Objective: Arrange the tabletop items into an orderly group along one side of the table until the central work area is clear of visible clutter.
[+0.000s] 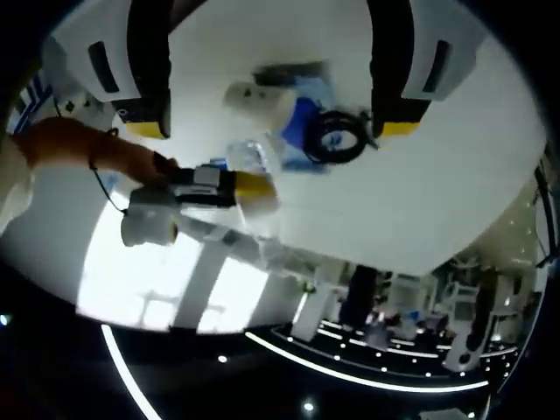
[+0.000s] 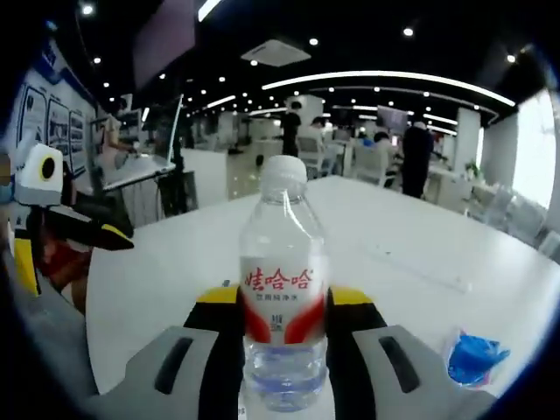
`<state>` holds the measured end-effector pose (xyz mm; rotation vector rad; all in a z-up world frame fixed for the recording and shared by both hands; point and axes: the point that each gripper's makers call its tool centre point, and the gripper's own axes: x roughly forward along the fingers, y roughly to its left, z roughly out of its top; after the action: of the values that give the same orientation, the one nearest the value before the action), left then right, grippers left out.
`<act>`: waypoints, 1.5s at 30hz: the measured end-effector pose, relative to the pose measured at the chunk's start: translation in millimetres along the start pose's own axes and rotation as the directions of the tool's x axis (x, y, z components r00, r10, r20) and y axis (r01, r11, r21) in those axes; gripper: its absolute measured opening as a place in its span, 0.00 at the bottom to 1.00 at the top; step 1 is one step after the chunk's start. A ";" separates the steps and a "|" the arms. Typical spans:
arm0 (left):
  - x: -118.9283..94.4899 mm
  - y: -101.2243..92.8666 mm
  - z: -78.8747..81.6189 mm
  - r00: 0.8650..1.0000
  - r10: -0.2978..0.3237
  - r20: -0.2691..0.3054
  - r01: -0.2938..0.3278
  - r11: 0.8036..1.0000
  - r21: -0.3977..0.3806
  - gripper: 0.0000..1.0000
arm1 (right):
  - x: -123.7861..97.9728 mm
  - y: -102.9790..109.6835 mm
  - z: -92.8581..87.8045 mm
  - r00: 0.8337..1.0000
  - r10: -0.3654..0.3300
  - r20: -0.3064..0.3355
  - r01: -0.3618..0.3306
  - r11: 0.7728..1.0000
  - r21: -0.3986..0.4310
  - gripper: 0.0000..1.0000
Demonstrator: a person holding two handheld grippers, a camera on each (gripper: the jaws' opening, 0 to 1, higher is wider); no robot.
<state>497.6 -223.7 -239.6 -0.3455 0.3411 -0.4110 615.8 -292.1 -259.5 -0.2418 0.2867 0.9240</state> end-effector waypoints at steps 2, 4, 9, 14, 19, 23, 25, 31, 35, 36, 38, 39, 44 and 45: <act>1.7 -1.3 5.6 1.000 -0.006 0.009 0.006 1.000 -0.008 0.91 | -2.3 6.8 1.6 1.000 0.007 0.007 -0.006 1.000 -0.005 0.34; 4.1 -3.4 13.4 1.000 -0.014 0.027 0.014 1.000 -0.012 0.90 | -5.3 14.2 4.2 1.000 0.019 0.017 -0.019 1.000 -0.013 0.34; 9.0 -8.9 31.0 0.998 -0.029 0.055 0.031 0.999 -0.027 0.87 | -13.9 34.4 11.7 0.998 0.053 0.040 -0.051 0.998 -0.042 0.34; 11.2 -16.6 38.2 0.996 -0.049 0.068 0.052 0.998 -0.043 0.85 | -23.8 53.5 21.0 0.995 0.079 0.066 -0.073 0.993 -0.090 0.34; 10.8 -21.2 39.2 0.995 -0.063 0.080 0.068 0.996 -0.053 0.84 | -33.2 71.9 28.8 0.992 0.098 0.080 -0.087 0.987 -0.139 0.34; 9.7 -22.6 38.1 0.994 -0.069 0.089 0.076 0.994 -0.075 0.82 | -41.2 83.2 37.0 0.987 0.115 0.109 -0.102 0.987 -0.121 0.34; 9.3 -24.6 39.1 0.992 -0.079 0.101 0.087 0.993 -0.080 0.81 | -44.3 88.9 41.1 0.985 0.124 0.117 -0.108 0.985 -0.134 0.34; 9.0 -31.3 38.9 0.990 -0.103 0.100 0.112 0.991 -0.079 0.76 | -52.4 100.9 51.1 0.981 0.133 0.141 -0.113 0.983 -0.145 0.35; 7.1 -36.9 42.5 0.985 -0.128 0.117 0.136 0.989 -0.061 0.70 | -56.5 106.0 52.5 0.981 0.136 0.139 -0.112 0.980 -0.165 0.35; 6.7 -37.5 42.6 0.984 -0.132 0.117 0.139 0.989 -0.057 0.69 | -58.4 107.2 53.4 0.981 0.136 0.141 -0.112 0.980 -0.164 0.35; 5.6 -39.4 42.3 0.982 -0.145 0.117 0.151 0.988 -0.042 0.66 | -60.7 109.1 55.1 0.979 0.139 0.149 -0.114 0.979 -0.167 0.35; 4.7 -41.6 41.9 0.981 -0.159 0.114 0.164 0.986 -0.029 0.65 | -61.5 110.4 55.9 0.979 0.140 0.147 -0.114 0.979 -0.170 0.35; -0.5 -49.1 43.9 0.971 -0.206 0.120 0.210 0.977 -0.025 0.55 | -66.4 118.2 63.7 0.975 0.140 0.173 -0.102 0.971 -0.215 0.35; -1.0 -50.2 44.6 0.970 -0.210 0.123 0.215 0.976 -0.025 0.54 | -67.8 120.2 64.5 0.975 0.139 0.174 -0.100 0.971 -0.216 0.35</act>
<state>497.7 -255.1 -180.2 -0.4438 0.1951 -0.5924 488.7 -251.9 -185.7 -0.3288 0.0298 1.0902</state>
